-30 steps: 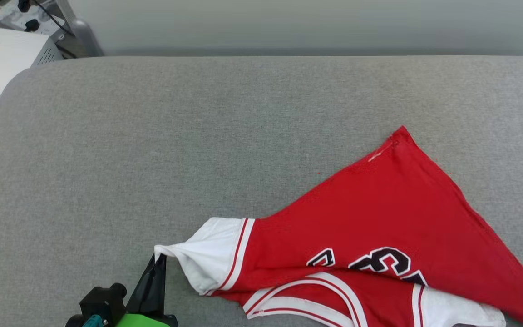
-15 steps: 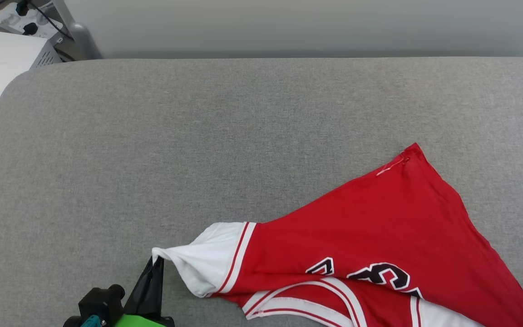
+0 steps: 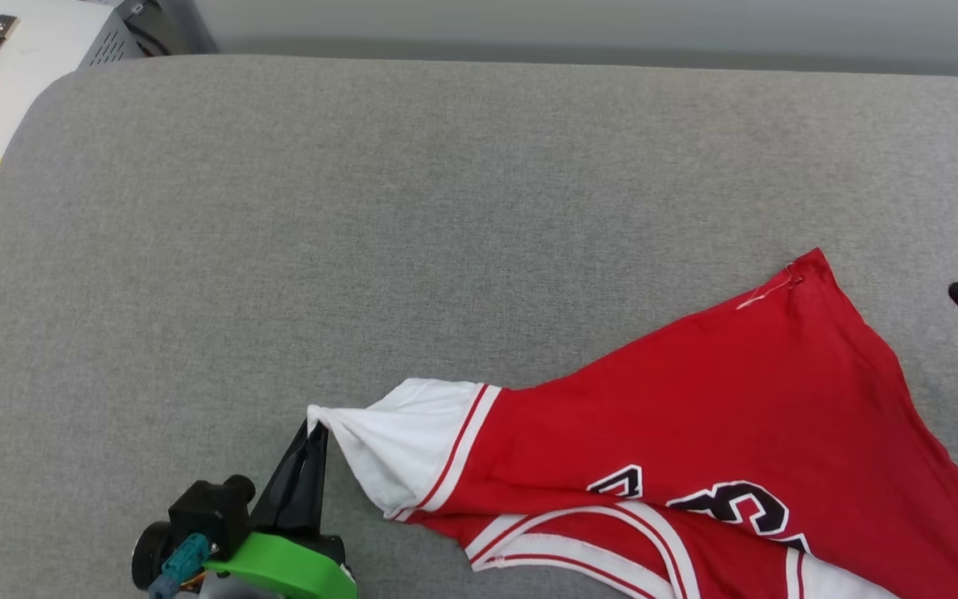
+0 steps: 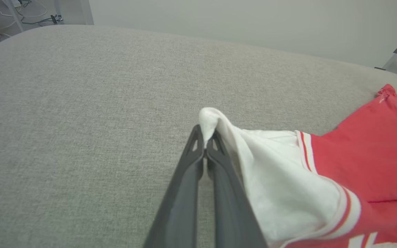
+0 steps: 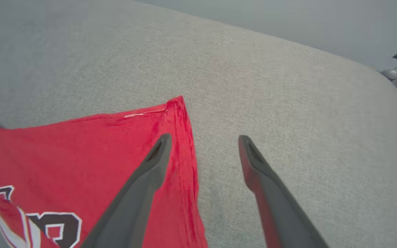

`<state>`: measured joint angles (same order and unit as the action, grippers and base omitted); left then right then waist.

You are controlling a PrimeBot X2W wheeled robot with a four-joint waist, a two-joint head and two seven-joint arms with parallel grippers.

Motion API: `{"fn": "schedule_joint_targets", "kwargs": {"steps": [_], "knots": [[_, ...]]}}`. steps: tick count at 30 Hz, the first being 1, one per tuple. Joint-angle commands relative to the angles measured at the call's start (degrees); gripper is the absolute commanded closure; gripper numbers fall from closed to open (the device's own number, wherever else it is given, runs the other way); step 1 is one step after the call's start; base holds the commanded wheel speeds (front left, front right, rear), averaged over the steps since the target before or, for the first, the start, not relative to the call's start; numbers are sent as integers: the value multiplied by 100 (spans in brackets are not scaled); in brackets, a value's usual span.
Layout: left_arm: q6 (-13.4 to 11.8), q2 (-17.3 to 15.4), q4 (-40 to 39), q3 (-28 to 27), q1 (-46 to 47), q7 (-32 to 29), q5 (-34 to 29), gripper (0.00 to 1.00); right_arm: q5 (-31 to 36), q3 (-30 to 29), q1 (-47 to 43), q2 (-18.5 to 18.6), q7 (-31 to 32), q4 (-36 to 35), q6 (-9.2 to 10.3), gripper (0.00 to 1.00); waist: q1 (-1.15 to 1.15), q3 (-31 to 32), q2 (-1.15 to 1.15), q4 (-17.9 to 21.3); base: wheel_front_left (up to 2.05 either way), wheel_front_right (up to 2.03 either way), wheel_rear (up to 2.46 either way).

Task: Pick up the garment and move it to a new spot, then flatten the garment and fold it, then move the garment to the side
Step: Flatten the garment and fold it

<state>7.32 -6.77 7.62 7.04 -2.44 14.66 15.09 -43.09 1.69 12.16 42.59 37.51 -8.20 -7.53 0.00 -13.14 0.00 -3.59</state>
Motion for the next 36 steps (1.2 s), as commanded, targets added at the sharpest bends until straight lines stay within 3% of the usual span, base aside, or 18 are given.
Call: {"fn": "schedule_joint_targets", "kwargs": {"steps": [1,12,25,26,27,36], "knots": [[14,18,-23,24,144,34,-58,100,89,236,311,59,177,114,4,0,0,-180,0,-178,0,0,0],[16,108,-122,339,565,34,-82,100,225,1843,2181,-60,1046,1662,4,0,0,-686,0,-539,0,0,0],[16,171,-111,518,829,34,-72,100,-37,3253,2500,-168,678,3161,4,0,0,-950,0,-750,0,0,0],[16,173,-104,505,823,34,-71,100,-103,3345,2507,-160,606,3190,4,55,0,-939,0,-737,0,0,0],[16,175,-96,493,814,34,-71,100,-163,3416,2525,-151,501,3222,4,100,0,-919,0,-721,0,0,0],[16,79,-68,445,743,34,-105,100,-504,3586,2793,-50,-642,3304,4,100,0,-490,0,-541,0,0,0]]}}
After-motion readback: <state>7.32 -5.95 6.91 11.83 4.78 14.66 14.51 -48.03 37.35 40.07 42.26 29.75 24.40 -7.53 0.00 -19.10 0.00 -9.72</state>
